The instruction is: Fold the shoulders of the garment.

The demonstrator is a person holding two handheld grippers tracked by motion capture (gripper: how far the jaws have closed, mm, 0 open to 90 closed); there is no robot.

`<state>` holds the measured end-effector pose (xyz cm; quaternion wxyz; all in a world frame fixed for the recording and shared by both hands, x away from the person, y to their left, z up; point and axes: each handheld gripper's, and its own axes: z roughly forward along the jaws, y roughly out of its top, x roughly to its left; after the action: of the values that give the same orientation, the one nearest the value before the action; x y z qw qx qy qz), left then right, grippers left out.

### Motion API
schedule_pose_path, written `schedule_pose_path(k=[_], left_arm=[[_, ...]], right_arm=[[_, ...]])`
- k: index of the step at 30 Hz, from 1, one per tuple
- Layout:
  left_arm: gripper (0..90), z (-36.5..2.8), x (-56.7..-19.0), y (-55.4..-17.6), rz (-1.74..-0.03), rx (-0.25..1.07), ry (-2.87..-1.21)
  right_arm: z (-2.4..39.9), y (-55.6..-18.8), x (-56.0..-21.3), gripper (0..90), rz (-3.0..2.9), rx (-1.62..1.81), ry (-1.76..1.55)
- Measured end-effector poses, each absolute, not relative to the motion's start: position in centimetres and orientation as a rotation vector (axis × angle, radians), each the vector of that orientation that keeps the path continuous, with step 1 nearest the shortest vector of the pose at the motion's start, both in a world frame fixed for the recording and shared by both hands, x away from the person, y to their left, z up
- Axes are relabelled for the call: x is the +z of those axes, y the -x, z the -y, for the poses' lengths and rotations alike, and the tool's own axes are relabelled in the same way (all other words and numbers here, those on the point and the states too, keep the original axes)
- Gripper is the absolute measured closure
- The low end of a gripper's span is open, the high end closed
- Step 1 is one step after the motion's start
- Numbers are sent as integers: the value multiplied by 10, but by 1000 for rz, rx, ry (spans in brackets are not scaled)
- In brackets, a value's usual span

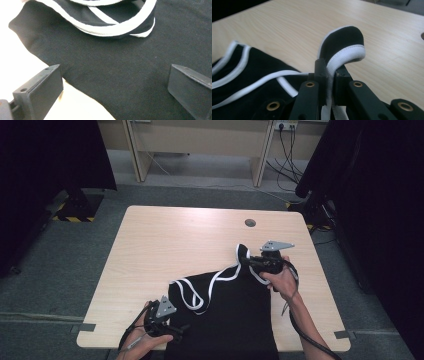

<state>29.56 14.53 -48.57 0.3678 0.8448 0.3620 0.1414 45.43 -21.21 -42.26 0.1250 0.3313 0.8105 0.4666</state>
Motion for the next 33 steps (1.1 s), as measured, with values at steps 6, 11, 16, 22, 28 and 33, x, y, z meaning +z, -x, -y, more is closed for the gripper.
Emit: schedule_pose_path(k=[6,11,16,22,28,33], left_arm=[[0,-145,-486,-296,-930,365,-2171],[0,-145,-486,-296,-931,365,-2171],[0,-145,-486,-296,-931,366,-2171],[0,-145,-486,-296,-931,366,-2171],[0,-145,-486,-296,-932,367,-2170],[0,-145,-486,-296,-932,366,-2171]], right_arm=[[217,-418,-425,811,-2395,1386,-880],[219,-393,-436,740,-2440,1369,-849],[231,-375,-439,638,-2465,1333,-870],[247,-360,-431,574,-2458,1367,-888],[250,-358,-432,555,-2445,1331,-908],[230,-357,-438,545,-2487,1302,-857]])
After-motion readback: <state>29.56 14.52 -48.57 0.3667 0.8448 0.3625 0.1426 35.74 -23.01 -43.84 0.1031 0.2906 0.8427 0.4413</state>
